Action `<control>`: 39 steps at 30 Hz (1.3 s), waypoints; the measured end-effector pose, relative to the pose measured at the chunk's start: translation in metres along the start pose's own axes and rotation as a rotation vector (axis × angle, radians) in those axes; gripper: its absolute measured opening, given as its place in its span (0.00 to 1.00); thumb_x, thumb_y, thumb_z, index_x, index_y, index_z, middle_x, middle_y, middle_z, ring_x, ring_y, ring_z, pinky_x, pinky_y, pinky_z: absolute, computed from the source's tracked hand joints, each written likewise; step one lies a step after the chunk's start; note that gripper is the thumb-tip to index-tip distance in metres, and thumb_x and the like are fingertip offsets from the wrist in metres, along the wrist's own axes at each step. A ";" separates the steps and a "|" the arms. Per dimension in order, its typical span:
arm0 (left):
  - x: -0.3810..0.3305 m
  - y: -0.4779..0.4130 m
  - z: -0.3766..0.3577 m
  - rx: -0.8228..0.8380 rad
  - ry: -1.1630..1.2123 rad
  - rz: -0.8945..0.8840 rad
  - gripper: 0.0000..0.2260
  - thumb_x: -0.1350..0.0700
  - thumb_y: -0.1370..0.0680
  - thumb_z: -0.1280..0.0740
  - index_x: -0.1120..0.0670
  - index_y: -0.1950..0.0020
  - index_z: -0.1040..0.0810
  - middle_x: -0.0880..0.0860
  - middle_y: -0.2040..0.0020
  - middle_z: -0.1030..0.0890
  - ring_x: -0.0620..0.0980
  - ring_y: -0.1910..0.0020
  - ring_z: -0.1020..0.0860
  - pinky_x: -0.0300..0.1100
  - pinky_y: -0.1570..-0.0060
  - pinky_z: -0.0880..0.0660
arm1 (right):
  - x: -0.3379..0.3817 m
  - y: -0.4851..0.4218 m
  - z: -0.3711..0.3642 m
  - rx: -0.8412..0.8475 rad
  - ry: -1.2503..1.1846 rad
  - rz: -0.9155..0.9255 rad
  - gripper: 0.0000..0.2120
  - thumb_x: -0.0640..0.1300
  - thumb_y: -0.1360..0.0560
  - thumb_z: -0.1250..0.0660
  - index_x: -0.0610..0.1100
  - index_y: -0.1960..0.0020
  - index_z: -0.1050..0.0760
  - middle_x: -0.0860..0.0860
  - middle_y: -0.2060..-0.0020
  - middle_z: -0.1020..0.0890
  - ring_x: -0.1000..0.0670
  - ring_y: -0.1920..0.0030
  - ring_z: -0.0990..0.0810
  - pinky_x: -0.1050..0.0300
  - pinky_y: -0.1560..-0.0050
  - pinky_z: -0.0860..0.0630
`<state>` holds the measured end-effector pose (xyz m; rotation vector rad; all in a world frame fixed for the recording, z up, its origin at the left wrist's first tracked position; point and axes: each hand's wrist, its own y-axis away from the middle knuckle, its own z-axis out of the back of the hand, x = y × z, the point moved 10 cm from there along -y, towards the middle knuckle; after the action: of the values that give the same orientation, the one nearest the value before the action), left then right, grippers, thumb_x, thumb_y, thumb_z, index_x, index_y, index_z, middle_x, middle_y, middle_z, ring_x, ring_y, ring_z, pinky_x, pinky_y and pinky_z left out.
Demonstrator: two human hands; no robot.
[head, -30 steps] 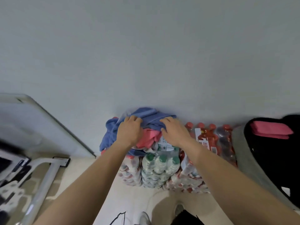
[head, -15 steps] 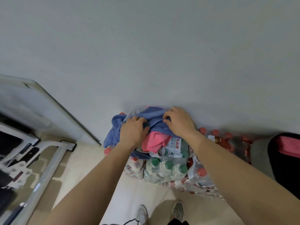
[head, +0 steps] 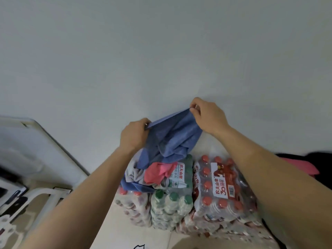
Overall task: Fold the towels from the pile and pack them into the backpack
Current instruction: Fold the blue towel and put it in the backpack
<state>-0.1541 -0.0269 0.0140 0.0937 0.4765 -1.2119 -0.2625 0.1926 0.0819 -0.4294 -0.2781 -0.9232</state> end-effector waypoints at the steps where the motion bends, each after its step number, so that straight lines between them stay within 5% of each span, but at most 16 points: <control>1: -0.003 -0.007 0.017 -0.024 0.019 -0.003 0.07 0.52 0.22 0.37 0.46 0.46 0.21 0.55 0.53 0.16 0.60 0.54 0.20 0.46 0.60 0.26 | -0.001 -0.001 0.015 -0.018 0.038 0.003 0.04 0.50 0.19 0.43 0.53 0.48 0.29 0.50 0.56 0.19 0.44 0.57 0.21 0.48 0.56 0.23; 8: -0.053 -0.052 0.128 -0.202 -0.021 -0.092 0.10 0.55 0.22 0.40 0.46 0.50 0.20 0.54 0.57 0.18 0.59 0.59 0.22 0.46 0.64 0.28 | 0.003 -0.005 0.145 -0.222 0.168 0.012 0.10 0.56 0.20 0.40 0.51 0.48 0.26 0.52 0.57 0.19 0.44 0.57 0.21 0.51 0.58 0.26; 12: -0.064 -0.067 0.160 -0.276 -0.037 -0.025 0.11 0.55 0.21 0.41 0.45 0.49 0.20 0.53 0.56 0.18 0.57 0.60 0.24 0.44 0.63 0.31 | -0.005 0.003 0.173 -0.186 0.132 -0.030 0.17 0.66 0.26 0.36 0.52 0.57 0.24 0.54 0.61 0.21 0.48 0.60 0.23 0.52 0.57 0.26; 16: -0.055 -0.064 0.142 -0.227 -0.110 0.037 0.10 0.52 0.20 0.41 0.46 0.48 0.20 0.54 0.54 0.19 0.59 0.57 0.23 0.45 0.61 0.30 | -0.027 0.021 0.141 -0.032 0.047 -0.015 0.11 0.59 0.24 0.33 0.52 0.59 0.23 0.56 0.64 0.23 0.49 0.60 0.24 0.53 0.58 0.27; 20: -0.055 -0.050 0.080 0.007 -0.133 0.006 0.11 0.49 0.20 0.39 0.48 0.44 0.20 0.57 0.50 0.18 0.60 0.52 0.20 0.46 0.55 0.25 | -0.042 0.037 0.093 0.035 -0.014 -0.039 0.06 0.49 0.22 0.35 0.52 0.57 0.23 0.57 0.67 0.25 0.49 0.61 0.24 0.54 0.58 0.28; 27: -0.125 0.008 -0.030 0.393 0.334 -0.218 0.14 0.55 0.22 0.31 0.49 0.36 0.23 0.55 0.54 0.16 0.49 0.62 0.18 0.34 0.65 0.24 | -0.012 0.048 0.004 0.245 -0.068 -0.015 0.08 0.50 0.20 0.38 0.54 0.51 0.20 0.56 0.58 0.22 0.50 0.55 0.23 0.53 0.52 0.25; 29: -0.133 0.020 -0.050 0.446 0.393 -0.240 0.10 0.54 0.22 0.31 0.50 0.41 0.20 0.55 0.54 0.15 0.51 0.60 0.18 0.40 0.63 0.21 | -0.008 0.054 -0.008 0.268 -0.117 -0.016 0.07 0.51 0.20 0.36 0.53 0.52 0.19 0.55 0.58 0.21 0.51 0.55 0.22 0.53 0.52 0.25; 31: -0.136 0.024 -0.056 0.412 0.373 -0.259 0.05 0.54 0.22 0.31 0.54 0.50 0.18 0.55 0.59 0.16 0.54 0.61 0.19 0.49 0.59 0.22 | -0.009 0.058 -0.015 0.272 -0.151 -0.022 0.06 0.52 0.21 0.35 0.52 0.53 0.20 0.55 0.58 0.21 0.52 0.56 0.22 0.53 0.53 0.25; 39: -0.133 -0.002 -0.008 0.211 0.283 -0.253 0.05 0.57 0.23 0.33 0.51 0.51 0.17 0.48 0.59 0.18 0.49 0.59 0.22 0.43 0.57 0.27 | -0.047 0.078 -0.027 0.284 -0.243 -0.121 0.04 0.43 0.21 0.35 0.45 0.54 0.28 0.46 0.58 0.22 0.46 0.60 0.25 0.51 0.58 0.27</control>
<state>-0.1934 0.0914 0.0604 0.3991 0.6190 -1.5045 -0.2250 0.2542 0.0205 -0.2636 -0.6544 -0.9331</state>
